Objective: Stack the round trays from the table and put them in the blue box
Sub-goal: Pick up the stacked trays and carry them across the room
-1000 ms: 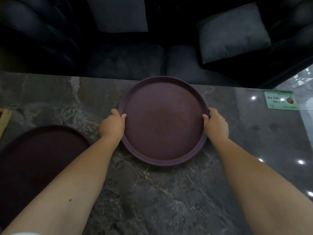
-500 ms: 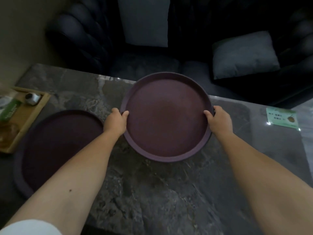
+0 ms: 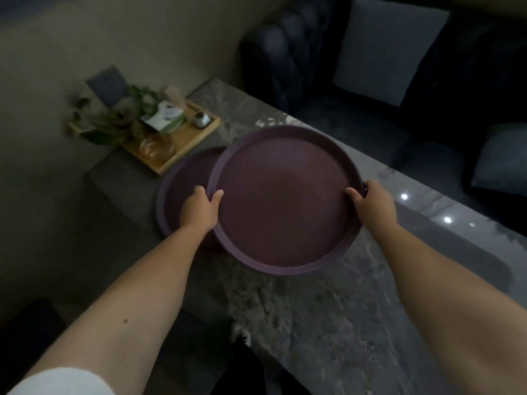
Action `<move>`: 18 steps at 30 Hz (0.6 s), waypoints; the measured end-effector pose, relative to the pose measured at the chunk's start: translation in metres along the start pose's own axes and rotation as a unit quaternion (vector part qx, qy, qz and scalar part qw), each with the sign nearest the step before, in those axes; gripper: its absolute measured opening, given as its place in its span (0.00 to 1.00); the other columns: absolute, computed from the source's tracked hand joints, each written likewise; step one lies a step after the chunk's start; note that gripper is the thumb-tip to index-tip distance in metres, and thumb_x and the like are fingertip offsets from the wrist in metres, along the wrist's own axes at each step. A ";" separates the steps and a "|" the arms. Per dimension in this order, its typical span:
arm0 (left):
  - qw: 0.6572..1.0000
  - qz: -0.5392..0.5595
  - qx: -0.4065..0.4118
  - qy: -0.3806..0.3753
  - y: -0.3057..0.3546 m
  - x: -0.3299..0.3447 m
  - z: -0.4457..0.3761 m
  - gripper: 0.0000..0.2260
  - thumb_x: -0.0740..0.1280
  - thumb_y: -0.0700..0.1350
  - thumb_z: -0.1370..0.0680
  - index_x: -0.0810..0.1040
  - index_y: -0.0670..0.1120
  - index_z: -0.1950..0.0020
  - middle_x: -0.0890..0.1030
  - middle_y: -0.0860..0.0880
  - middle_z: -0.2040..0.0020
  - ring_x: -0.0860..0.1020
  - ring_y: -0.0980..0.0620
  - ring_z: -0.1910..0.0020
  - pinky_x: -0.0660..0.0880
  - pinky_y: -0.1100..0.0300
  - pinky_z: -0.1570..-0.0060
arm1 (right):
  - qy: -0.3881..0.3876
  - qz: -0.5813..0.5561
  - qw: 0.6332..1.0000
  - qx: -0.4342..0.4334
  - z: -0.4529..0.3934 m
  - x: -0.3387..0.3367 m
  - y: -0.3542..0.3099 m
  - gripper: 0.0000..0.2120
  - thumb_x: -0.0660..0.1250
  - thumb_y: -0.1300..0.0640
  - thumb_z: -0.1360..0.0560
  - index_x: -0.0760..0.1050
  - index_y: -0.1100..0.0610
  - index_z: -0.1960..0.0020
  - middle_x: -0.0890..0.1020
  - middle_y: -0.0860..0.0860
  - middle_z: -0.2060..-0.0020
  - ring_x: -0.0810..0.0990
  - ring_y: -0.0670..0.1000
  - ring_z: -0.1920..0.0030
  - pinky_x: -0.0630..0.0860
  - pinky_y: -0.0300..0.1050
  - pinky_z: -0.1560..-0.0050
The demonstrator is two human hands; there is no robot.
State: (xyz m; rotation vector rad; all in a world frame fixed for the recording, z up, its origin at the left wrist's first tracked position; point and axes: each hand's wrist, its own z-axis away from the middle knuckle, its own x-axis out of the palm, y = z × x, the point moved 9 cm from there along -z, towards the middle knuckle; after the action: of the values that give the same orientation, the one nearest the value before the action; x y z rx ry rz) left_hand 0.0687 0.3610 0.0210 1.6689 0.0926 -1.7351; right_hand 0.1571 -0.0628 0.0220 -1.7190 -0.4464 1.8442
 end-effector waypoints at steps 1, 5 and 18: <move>1.000 0.005 -0.014 0.005 -0.017 -0.007 -0.002 0.18 0.58 0.59 0.21 0.68 0.43 0.51 0.75 0.45 0.59 0.73 0.47 0.65 0.65 0.53 0.69 | -0.008 -0.001 1.000 -0.007 0.000 0.013 -0.014 0.19 0.66 0.43 0.25 0.73 0.59 0.46 0.81 0.56 0.55 0.74 0.54 0.59 0.68 0.47 0.61; 0.999 0.016 -0.052 0.007 -0.076 -0.026 -0.013 0.16 0.58 0.58 0.21 0.68 0.44 0.51 0.74 0.47 0.60 0.73 0.49 0.65 0.68 0.54 0.68 | -0.032 -0.008 0.999 -0.019 0.003 0.062 -0.062 0.20 0.67 0.45 0.26 0.73 0.60 0.44 0.81 0.59 0.53 0.78 0.60 0.53 0.68 0.47 0.59; 0.997 -0.021 -0.069 -0.005 -0.162 -0.036 -0.069 0.14 0.59 0.57 0.21 0.68 0.46 0.53 0.75 0.48 0.63 0.75 0.49 0.67 0.70 0.56 0.72 | -0.078 0.071 0.994 -0.025 -0.003 0.152 -0.133 0.23 0.65 0.44 0.24 0.70 0.61 0.39 0.80 0.61 0.46 0.78 0.64 0.48 0.75 0.55 0.53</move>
State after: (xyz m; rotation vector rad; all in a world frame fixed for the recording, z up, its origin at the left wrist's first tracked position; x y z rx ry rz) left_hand 0.0378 0.5319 -0.0249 1.5688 0.2399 -1.7272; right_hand 0.1830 0.1330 -0.0193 -1.6842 -0.4446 2.0958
